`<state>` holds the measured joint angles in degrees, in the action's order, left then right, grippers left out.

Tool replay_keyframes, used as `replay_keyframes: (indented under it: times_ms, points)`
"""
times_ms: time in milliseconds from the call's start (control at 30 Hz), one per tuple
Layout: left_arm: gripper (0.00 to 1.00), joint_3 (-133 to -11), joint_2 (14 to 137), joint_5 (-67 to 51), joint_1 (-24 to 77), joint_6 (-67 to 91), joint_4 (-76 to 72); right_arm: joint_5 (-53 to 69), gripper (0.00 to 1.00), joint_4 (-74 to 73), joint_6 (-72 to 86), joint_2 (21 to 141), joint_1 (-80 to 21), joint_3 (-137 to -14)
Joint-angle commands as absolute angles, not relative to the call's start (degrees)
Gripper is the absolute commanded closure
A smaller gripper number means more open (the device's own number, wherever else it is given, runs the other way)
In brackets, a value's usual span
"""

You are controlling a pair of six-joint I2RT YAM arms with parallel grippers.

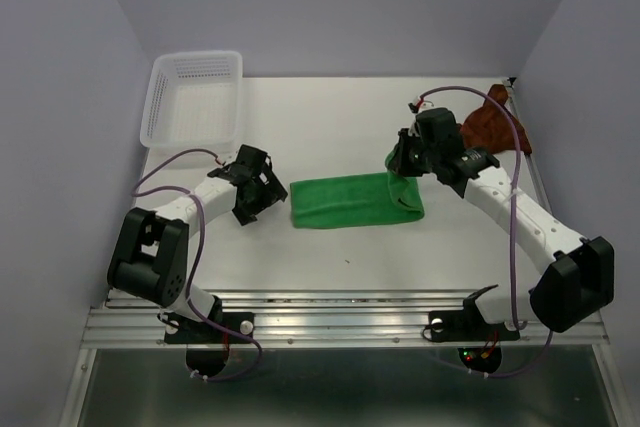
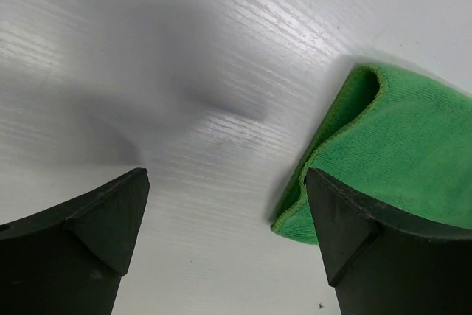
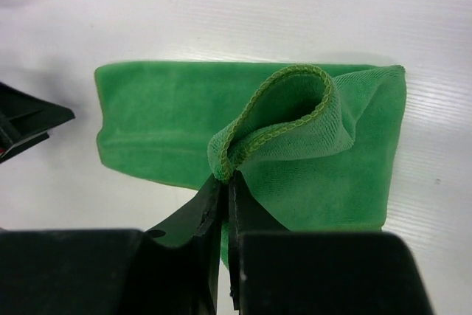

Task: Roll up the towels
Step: Fold the towel

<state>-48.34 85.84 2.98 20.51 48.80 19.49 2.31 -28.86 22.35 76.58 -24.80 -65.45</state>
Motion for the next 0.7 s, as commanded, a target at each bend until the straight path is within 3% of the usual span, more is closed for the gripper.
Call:
replay_keyframes:
  times_ms: [0, 667]
  points:
    - [0.01, -48.3, 83.0, 2.1, 20.7, 46.8, 16.8, 3.6, 0.99, -25.3, 24.0, 77.3, -28.0, -70.2]
    - [0.03, -49.0, 87.4, -4.0, 20.7, 44.6, 12.8, 4.7, 0.99, -21.5, 25.8, 88.1, -38.4, -77.8]
